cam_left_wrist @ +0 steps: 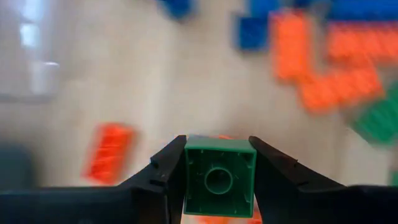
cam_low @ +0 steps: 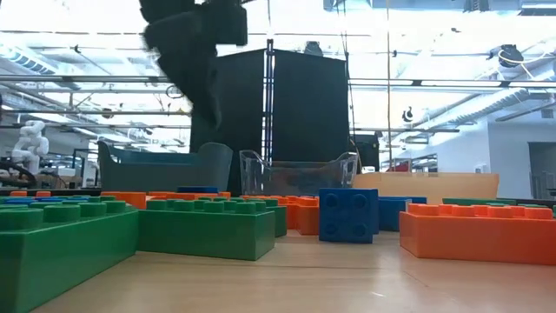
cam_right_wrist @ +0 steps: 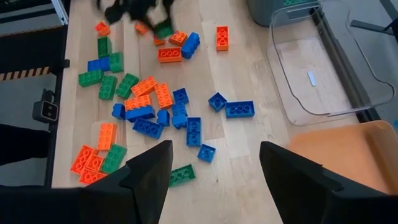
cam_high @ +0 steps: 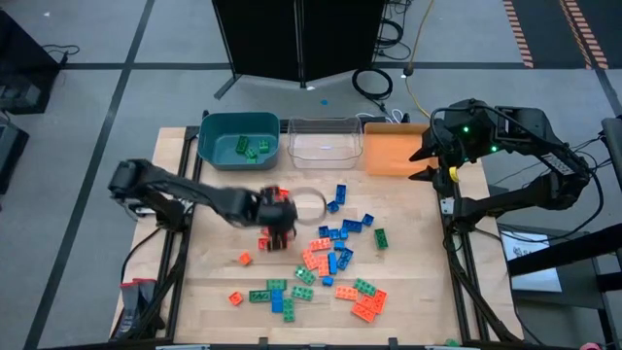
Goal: Sort blocks
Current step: Put the green game piece into the blue bin
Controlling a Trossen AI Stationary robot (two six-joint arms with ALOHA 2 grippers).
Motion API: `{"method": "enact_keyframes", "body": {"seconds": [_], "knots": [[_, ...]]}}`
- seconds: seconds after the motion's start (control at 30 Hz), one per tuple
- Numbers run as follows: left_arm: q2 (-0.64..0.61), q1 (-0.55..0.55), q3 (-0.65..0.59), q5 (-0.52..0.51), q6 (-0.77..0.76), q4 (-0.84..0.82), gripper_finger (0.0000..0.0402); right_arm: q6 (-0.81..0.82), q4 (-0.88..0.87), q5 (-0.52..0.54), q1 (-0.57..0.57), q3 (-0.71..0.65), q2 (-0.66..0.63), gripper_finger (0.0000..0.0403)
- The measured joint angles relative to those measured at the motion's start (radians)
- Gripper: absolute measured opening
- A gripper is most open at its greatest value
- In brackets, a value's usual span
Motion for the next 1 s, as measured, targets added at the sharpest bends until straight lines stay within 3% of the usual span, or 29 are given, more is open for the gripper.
{"method": "enact_keyframes", "body": {"seconds": [0.23, 0.43, 0.6, 0.73, 0.8, 1.0], "knots": [[-0.208, 0.245, 0.001, -0.254, -0.117, -0.076, 0.0143, 0.000, 0.000, 0.082, 0.000, 0.000, 0.000, 0.0240], [-0.306, 0.503, 0.001, -0.302, -0.140, -0.091, 0.0143, 0.009, 0.006, 0.111, 0.000, 0.000, 0.000, 0.0240], [-0.318, 0.705, -0.036, -0.277, -0.103, -0.069, 0.0143, 0.041, 0.040, 0.113, 0.000, 0.000, 0.000, 0.0240], [-0.298, 0.844, -0.122, -0.113, -0.087, 0.003, 0.0143, 0.062, 0.075, 0.113, 0.000, 0.000, 0.000, 0.0240], [-0.291, 0.891, -0.170, -0.060, -0.087, 0.021, 0.0143, 0.077, 0.086, 0.113, 0.000, 0.000, 0.000, 0.0240], [-0.272, 0.975, -0.271, -0.034, -0.096, 0.067, 0.0143, 0.110, 0.116, 0.113, 0.000, 0.000, 0.000, 0.0240]]}}
